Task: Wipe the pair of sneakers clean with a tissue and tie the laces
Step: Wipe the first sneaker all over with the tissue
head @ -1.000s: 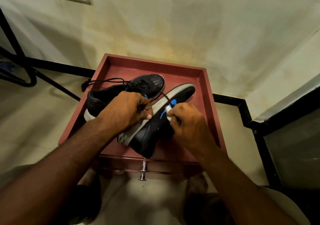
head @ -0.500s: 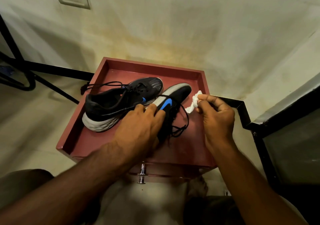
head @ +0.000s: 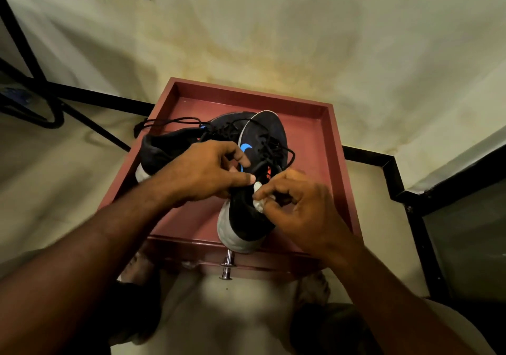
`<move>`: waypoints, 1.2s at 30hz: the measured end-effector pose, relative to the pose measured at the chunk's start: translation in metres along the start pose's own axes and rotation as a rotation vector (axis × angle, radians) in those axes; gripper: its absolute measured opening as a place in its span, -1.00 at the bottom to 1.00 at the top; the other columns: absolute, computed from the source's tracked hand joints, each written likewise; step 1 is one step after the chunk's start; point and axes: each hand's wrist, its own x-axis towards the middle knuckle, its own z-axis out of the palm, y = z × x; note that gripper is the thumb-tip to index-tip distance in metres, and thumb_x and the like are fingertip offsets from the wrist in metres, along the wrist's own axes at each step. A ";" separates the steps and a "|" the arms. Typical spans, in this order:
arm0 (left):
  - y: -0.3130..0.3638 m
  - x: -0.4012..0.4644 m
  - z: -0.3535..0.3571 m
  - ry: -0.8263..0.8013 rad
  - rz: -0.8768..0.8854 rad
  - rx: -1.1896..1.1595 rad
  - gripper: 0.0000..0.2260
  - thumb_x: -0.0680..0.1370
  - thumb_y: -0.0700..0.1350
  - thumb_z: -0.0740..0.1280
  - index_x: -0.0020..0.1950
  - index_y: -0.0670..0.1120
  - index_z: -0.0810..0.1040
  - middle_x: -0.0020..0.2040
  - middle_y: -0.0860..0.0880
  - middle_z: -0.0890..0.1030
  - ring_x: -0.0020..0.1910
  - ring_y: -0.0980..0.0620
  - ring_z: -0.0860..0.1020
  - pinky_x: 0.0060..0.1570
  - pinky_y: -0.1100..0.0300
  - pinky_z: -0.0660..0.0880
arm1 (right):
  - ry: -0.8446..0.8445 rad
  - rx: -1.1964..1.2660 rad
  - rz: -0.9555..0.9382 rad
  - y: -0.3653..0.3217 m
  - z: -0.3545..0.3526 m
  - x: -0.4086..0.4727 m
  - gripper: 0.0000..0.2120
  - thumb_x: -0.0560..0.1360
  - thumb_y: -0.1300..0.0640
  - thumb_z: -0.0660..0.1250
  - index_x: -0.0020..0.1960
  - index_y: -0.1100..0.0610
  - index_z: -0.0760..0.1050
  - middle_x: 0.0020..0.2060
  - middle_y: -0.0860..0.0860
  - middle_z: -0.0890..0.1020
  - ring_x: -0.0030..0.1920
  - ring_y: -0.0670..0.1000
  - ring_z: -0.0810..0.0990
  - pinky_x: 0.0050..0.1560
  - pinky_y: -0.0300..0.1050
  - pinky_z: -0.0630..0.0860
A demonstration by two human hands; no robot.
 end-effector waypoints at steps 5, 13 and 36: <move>0.002 0.005 0.002 -0.042 0.013 -0.040 -0.82 0.46 -0.06 0.57 -0.01 -0.05 0.66 -0.16 -0.09 0.71 -0.24 -0.02 0.73 -0.15 0.05 0.71 | 0.090 0.050 0.059 0.000 -0.005 0.005 -0.90 0.49 0.18 0.52 -0.01 0.05 0.75 -0.06 -0.09 0.69 -0.06 -0.06 0.71 -0.11 -0.07 0.69; -0.006 0.012 0.006 -0.141 -0.036 -0.153 -0.70 0.61 0.08 0.38 0.03 -0.17 0.66 -0.12 -0.14 0.74 -0.08 -0.16 0.73 -0.02 -0.02 0.70 | -0.021 -0.066 -0.041 -0.005 -0.001 0.001 -0.90 0.48 0.17 0.54 -0.01 0.08 0.75 -0.08 -0.09 0.69 -0.05 -0.09 0.69 -0.05 -0.14 0.66; -0.003 0.015 0.030 0.047 0.264 0.515 -0.49 0.58 0.23 0.34 0.50 0.15 0.37 0.32 0.01 0.59 0.19 -0.01 0.62 0.14 0.03 0.58 | 0.052 -0.227 -0.096 0.012 -0.062 0.005 -0.87 0.47 0.21 0.56 0.01 0.07 0.77 -0.12 -0.15 0.72 -0.11 -0.16 0.69 -0.08 -0.28 0.59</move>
